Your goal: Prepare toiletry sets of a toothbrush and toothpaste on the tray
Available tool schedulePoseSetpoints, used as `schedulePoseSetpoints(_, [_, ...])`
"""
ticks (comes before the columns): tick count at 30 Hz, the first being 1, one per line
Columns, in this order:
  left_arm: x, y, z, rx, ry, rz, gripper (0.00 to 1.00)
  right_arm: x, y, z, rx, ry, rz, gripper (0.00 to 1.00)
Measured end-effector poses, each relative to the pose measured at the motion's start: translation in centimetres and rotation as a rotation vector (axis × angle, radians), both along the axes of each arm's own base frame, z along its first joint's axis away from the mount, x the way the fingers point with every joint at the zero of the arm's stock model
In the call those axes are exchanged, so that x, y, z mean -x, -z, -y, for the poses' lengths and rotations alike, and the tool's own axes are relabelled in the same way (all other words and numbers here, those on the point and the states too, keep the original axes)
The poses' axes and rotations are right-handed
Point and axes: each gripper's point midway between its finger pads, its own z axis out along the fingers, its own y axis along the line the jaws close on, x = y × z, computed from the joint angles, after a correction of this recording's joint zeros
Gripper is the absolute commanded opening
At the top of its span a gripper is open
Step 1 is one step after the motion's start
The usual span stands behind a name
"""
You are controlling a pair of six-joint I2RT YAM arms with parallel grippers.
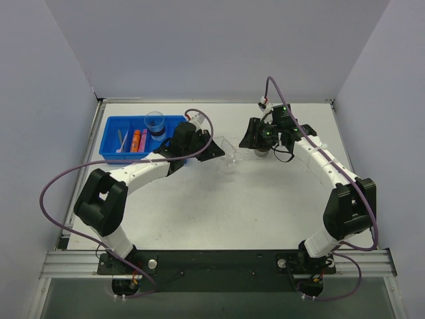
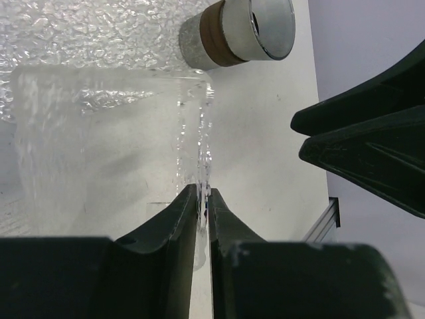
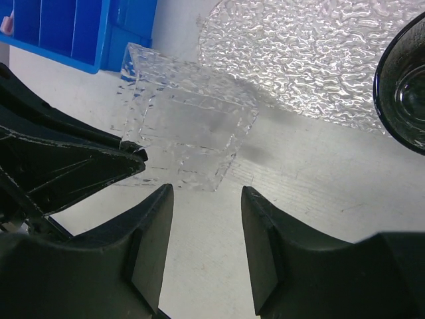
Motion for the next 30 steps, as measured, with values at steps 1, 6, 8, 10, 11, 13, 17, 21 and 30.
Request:
schedulePoseSetpoints(1, [0.1,0.2,-0.1,0.0,0.0,-0.009,0.0,0.0,0.0,0.1,0.003,0.003,-0.001,0.41])
schedulePoseSetpoints(6, [0.1,0.3,-0.1,0.022,-0.005,-0.014,0.0,-0.2,-0.7,-0.1,-0.004,0.007,0.0,0.41])
schedulePoseSetpoints(8, [0.3,0.4,-0.2,0.023,-0.006,-0.016,0.0,-0.3,-1.1,-0.3,-0.021,0.007,-0.003,0.41])
schedulePoseSetpoints(10, [0.4,0.2,-0.3,0.032,-0.012,-0.018,0.0,-0.3,-1.7,-0.9,-0.055,0.003,-0.014,0.4])
schedulePoseSetpoints(11, [0.5,0.0,-0.4,0.038,-0.017,-0.018,0.0,-0.3,-1.9,-1.2,-0.076,0.001,-0.023,0.4])
schedulePoseSetpoints(13, [0.4,-0.5,-0.5,0.054,-0.032,-0.013,0.0,-0.2,-2.1,-1.9,-0.12,-0.003,-0.05,0.4])
schedulePoseSetpoints(17, [-0.1,-2.3,-0.8,0.103,-0.084,0.015,0.0,0.3,-2.0,-2.9,-0.183,0.002,-0.118,0.38])
schedulePoseSetpoints(21, [-0.6,-4.5,-1.1,0.162,-0.138,0.043,0.0,0.8,-2.1,-3.9,-0.214,-0.004,-0.154,0.37])
schedulePoseSetpoints(30, [-1.3,-5.9,-1.3,0.226,-0.188,0.06,0.0,1.5,-2.9,-6.0,-0.25,-0.037,-0.178,0.35])
